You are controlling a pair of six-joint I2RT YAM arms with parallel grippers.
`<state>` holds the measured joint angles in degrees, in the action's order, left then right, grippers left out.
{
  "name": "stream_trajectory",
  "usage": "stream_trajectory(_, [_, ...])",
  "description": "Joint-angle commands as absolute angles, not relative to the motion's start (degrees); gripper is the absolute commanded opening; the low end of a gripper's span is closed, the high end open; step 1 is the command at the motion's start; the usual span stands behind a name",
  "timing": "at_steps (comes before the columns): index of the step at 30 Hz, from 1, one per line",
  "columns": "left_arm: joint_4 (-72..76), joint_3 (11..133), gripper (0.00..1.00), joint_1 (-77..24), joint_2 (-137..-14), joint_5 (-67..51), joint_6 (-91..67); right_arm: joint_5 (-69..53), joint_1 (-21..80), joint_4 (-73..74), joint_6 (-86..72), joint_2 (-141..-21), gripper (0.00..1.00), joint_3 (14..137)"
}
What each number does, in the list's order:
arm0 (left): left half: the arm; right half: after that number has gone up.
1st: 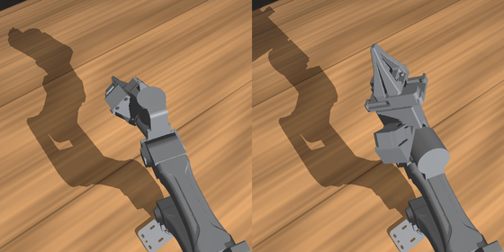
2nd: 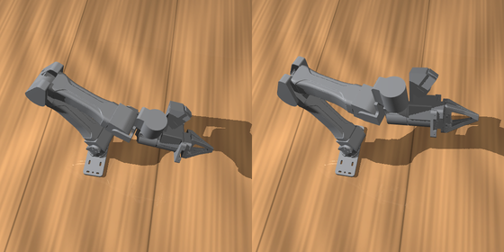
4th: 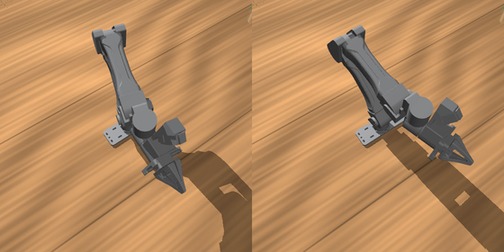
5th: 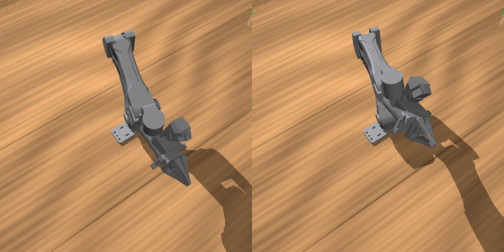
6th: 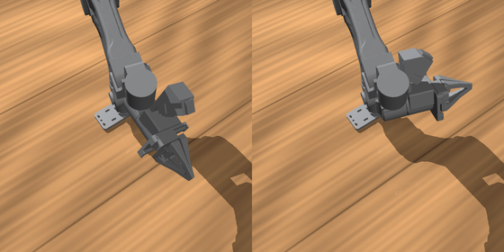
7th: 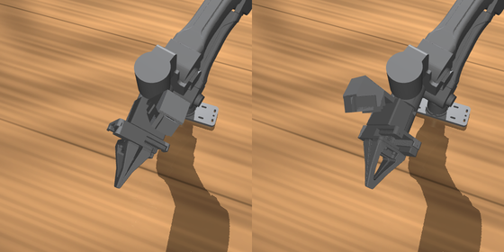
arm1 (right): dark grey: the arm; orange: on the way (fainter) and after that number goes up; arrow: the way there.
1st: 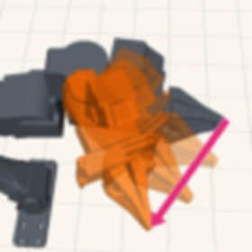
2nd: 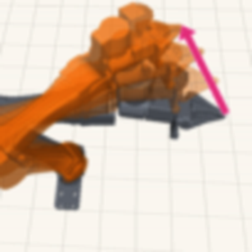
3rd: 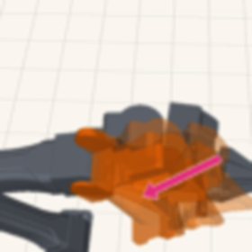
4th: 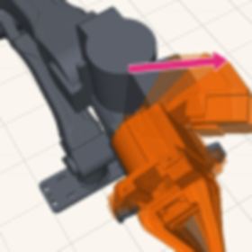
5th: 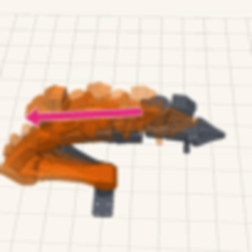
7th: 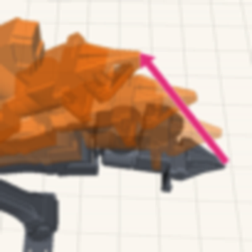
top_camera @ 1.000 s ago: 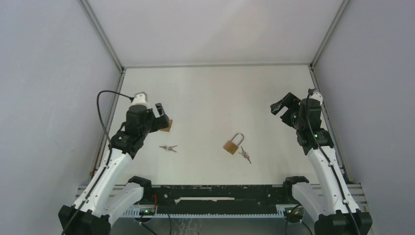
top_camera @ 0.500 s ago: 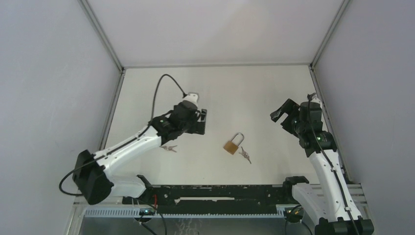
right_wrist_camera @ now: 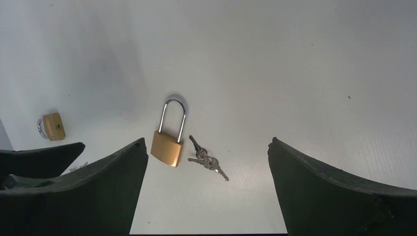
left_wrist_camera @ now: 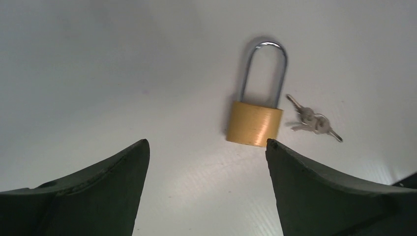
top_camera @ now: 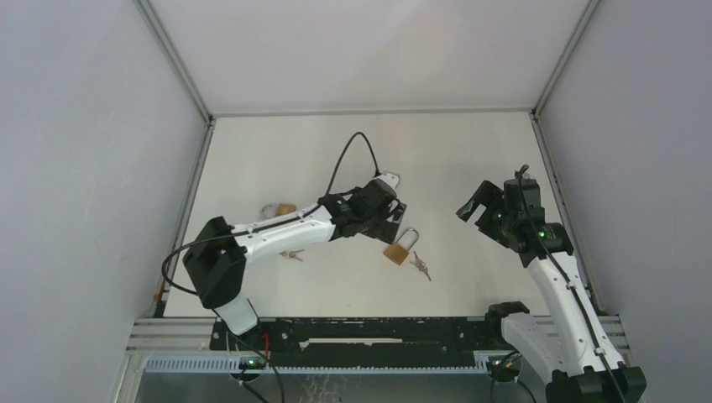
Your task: Unlock with the key
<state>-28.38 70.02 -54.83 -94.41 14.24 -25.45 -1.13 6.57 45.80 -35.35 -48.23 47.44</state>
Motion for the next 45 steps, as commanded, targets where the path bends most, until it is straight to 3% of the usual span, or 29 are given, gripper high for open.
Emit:
stream_trajectory(1, [-27.1, 75.9, 0.91, -58.6, -97.4, 9.3, -21.9, -0.7, 7.5, 46.4, -35.5, -48.5, 0.99, 49.5])
stream_trajectory(7, [-28.0, 78.4, 0.9, -61.9, -102.9, 7.4, -18.4, -1.3, 7.8, 46.4, -34.0, -48.6, 0.99, 49.2])
stream_trajectory(22, [-28.7, 79.8, 0.88, -64.5, -110.2, 16.1, -18.8, -1.3, 8.1, 48.5, -33.0, -48.1, 0.99, 49.2])
stream_trajectory(31, [-26.1, 78.5, 0.8, -64.2, -112.9, 13.4, -19.9, -1.1, 8.3, 48.8, -33.3, -48.0, 0.99, 49.2])
stream_trajectory(35, [-26.0, 78.3, 0.7, -63.5, -113.7, 13.5, -21.0, -1.5, 8.4, 49.0, -33.3, -47.5, 0.99, 49.2])
stream_trajectory(40, [-24.8, 76.4, 0.48, -61.6, -113.6, 12.6, -23.3, -1.8, 8.5, 49.1, -33.3, -46.9, 0.99, 49.2])
stream_trajectory(45, [-31.1, 78.0, 0.43, -59.7, -114.3, 19.1, -30.1, -2.3, 8.5, 49.3, -33.5, -47.0, 0.99, 49.2])
